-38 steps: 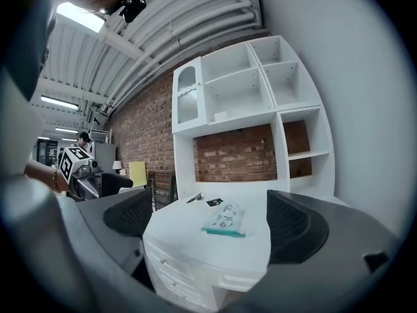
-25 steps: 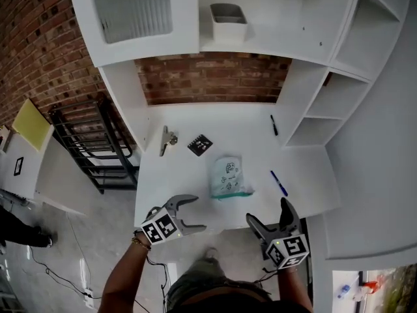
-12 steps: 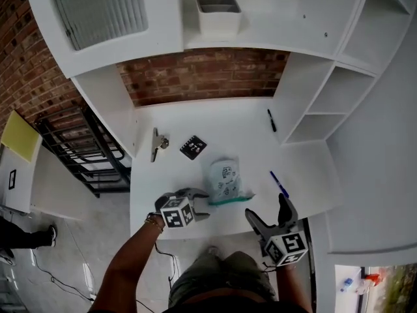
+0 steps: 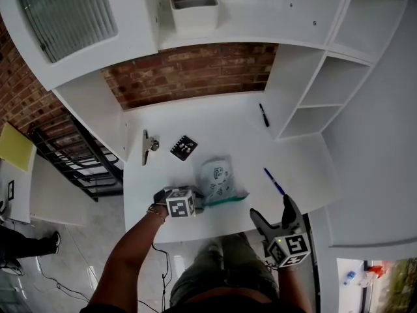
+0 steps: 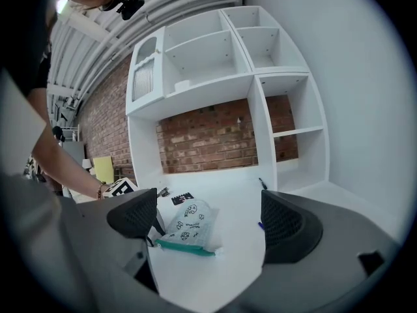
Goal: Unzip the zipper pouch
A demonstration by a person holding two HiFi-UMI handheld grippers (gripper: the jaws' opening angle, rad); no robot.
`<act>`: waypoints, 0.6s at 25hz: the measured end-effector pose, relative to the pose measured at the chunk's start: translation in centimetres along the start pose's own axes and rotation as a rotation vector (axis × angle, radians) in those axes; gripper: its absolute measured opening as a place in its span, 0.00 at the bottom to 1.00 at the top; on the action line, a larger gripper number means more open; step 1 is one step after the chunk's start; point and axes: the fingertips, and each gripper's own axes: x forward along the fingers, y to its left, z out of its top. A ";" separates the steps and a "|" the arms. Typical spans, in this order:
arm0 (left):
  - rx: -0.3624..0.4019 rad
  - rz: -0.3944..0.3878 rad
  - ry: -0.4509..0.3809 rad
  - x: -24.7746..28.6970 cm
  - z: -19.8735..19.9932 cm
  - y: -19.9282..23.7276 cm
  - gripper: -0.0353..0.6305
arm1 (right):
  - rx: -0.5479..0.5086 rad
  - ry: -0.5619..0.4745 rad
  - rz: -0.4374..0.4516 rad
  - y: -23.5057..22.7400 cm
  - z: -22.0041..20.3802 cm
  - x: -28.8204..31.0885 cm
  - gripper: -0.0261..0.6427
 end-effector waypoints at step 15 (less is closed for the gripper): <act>-0.266 -0.045 -0.077 0.8 1.9 -1.1 0.12 | -0.075 0.008 0.075 0.0 1.1 2.7 0.77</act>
